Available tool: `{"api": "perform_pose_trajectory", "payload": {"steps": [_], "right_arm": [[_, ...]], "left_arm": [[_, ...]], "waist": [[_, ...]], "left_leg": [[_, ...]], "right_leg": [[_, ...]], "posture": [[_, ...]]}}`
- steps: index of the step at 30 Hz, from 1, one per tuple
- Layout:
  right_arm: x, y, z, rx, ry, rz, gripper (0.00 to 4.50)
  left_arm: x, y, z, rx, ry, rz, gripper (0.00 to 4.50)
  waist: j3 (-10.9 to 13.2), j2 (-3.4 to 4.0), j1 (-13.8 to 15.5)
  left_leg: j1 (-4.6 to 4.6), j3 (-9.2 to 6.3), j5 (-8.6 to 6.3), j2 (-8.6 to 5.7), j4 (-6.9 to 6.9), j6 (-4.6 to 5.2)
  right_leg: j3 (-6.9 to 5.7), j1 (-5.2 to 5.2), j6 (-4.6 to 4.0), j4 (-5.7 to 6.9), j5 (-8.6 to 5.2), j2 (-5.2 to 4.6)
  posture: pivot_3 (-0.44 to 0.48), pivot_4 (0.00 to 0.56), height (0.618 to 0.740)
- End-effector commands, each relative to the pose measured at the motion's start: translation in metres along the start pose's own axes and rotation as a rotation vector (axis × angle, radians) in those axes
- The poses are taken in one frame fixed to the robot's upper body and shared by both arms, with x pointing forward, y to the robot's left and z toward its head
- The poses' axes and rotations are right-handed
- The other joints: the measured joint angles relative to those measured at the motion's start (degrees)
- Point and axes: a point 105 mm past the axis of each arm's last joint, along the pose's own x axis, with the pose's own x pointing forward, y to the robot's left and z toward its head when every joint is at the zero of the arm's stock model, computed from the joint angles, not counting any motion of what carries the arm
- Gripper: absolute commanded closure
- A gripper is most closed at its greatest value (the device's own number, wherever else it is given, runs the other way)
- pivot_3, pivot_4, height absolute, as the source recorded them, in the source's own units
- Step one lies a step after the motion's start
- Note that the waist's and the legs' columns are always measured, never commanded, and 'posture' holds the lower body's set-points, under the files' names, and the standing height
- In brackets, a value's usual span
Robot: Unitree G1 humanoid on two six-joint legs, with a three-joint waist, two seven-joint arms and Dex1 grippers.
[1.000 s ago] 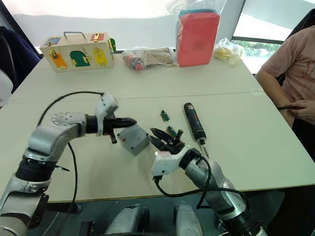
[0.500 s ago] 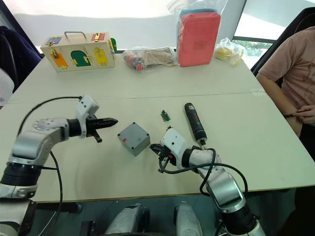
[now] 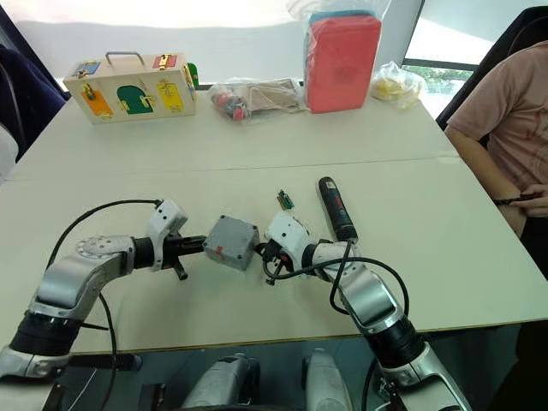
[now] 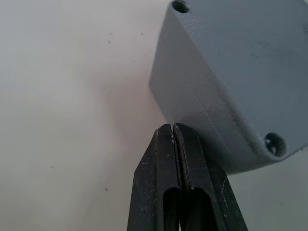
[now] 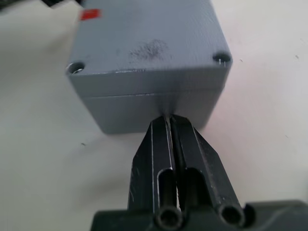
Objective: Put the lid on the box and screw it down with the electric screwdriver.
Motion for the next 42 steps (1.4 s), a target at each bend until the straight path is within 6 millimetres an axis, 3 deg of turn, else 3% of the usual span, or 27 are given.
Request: {"api": "perform_pose_trajectory", "payload": {"steps": [1,10,19,21,23,25,29,30,33,38,39,40,41,42], "right_arm": [[0.008,0.005,0.025,-0.058,-0.092,0.027,4.44],[0.008,0.002,0.025,-0.049,-0.099,0.017,4.44],[-0.005,0.003,0.019,-0.014,-0.077,-0.001,4.44],[-0.017,-0.01,0.014,0.02,-0.076,-0.068,4.44],[-0.038,-0.027,0.017,0.053,-0.109,-0.157,4.44],[-0.053,-0.03,0.025,0.073,-0.147,-0.168,4.44],[-0.071,-0.025,0.033,0.091,-0.185,-0.158,4.44],[-0.074,-0.029,0.026,0.1,-0.167,-0.187,4.44],[-0.077,-0.038,0.01,0.122,-0.117,-0.252,3.81],[-0.069,-0.048,0.003,0.145,-0.082,-0.294,1.62],[-0.068,-0.052,0.001,0.144,-0.072,-0.32,1.44],[-0.067,-0.056,0.0,0.156,-0.068,-0.338,0.86],[-0.066,-0.059,0.0,0.156,-0.062,-0.344,0.58],[-0.065,-0.06,0.0,0.154,-0.059,-0.344,0.58]], "left_arm": [[-0.005,-0.018,0.008,-0.005,-0.046,-0.059,4.5],[-0.005,-0.018,0.002,-0.031,-0.046,-0.021,4.5],[-0.008,-0.008,0.008,-0.015,-0.061,0.016,4.5],[-0.02,0.005,0.011,0.018,-0.036,0.054,4.5],[-0.039,0.02,0.026,0.066,-0.055,0.103,4.5],[-0.05,0.024,0.041,0.09,-0.09,0.111,4.5],[-0.057,0.003,0.069,0.129,-0.131,-0.022,4.5],[-0.055,-0.009,0.074,0.159,-0.123,-0.09,4.5],[-0.047,-0.034,0.083,0.236,-0.103,-0.206,4.5],[-0.035,-0.05,0.087,0.306,-0.083,-0.288,4.5],[-0.032,-0.052,0.088,0.321,-0.078,-0.3,4.5],[-0.03,-0.053,0.088,0.332,-0.074,-0.308,4.5],[-0.029,-0.054,0.088,0.34,-0.07,-0.314,4.5],[-0.028,-0.055,0.087,0.344,-0.067,-0.319,4.5]], "waist": [[0.0,0.0,0.01],[0.0,0.0,0.12],[0.0,0.0,0.19],[0.0,0.0,0.17],[0.0,0.0,0.19],[0.02,0.01,0.26],[0.01,0.01,0.2],[0.01,0.01,0.17],[0.01,0.0,0.13],[0.02,0.01,0.02],[0.02,0.01,0.01],[0.02,0.01,0.03],[0.02,0.01,0.03],[0.02,0.01,0.05]], "left_leg": [[0.0,0.0,-0.01,0.01,0.0,0.01],[0.0,0.0,-0.01,0.0,0.0,0.02],[0.0,-0.01,-0.02,0.0,0.0,0.03],[0.0,-0.01,-0.03,0.0,0.0,0.04],[-0.01,-0.02,-0.02,0.0,-0.01,0.04],[-0.02,-0.02,-0.03,-0.01,-0.01,0.05],[-0.02,-0.03,-0.04,0.01,-0.04,0.07],[-0.03,-0.03,-0.04,0.01,-0.06,0.07],[-0.03,-0.01,-0.04,0.0,-0.03,0.07],[-0.01,0.03,-0.03,0.01,-0.04,0.06],[-0.01,0.03,-0.03,0.02,-0.04,0.06],[-0.01,0.03,-0.02,0.03,-0.06,0.04],[-0.02,0.03,-0.01,0.03,-0.06,0.02],[-0.02,0.04,0.0,0.02,-0.06,0.0]], "right_leg": [[0.0,0.0,0.0,0.0,0.0,0.01],[-0.02,0.01,-0.01,0.0,0.0,0.01],[-0.02,0.01,-0.01,-0.01,0.0,0.0],[-0.02,0.01,-0.01,-0.01,0.0,0.0],[-0.02,0.0,-0.01,-0.01,0.0,0.0],[-0.03,0.0,-0.01,-0.02,0.0,0.0],[-0.04,0.01,-0.02,-0.06,0.01,-0.01],[-0.04,0.01,-0.02,-0.06,0.01,-0.01],[-0.01,0.03,-0.02,-0.07,0.01,-0.04],[0.01,0.02,-0.02,-0.04,0.01,-0.04],[0.02,0.0,-0.02,-0.04,0.01,-0.02],[0.02,-0.02,-0.02,-0.04,0.01,0.0],[0.02,-0.01,-0.02,-0.05,0.01,0.0],[0.02,-0.02,-0.02,-0.05,0.01,0.0]], "posture": [[0.0,0.15,0.74],[0.0,0.15,0.74],[0.0,0.15,0.74],[0.0,0.15,0.74],[0.0,0.15,0.74],[0.0,0.15,0.74],[0.0,0.15,0.74],[0.0,0.15,0.74],[0.0,0.15,0.74],[0.0,0.15,0.74],[0.0,0.15,0.74],[0.0,0.15,0.74],[0.0,0.15,0.74],[0.0,0.15,0.74]]}}
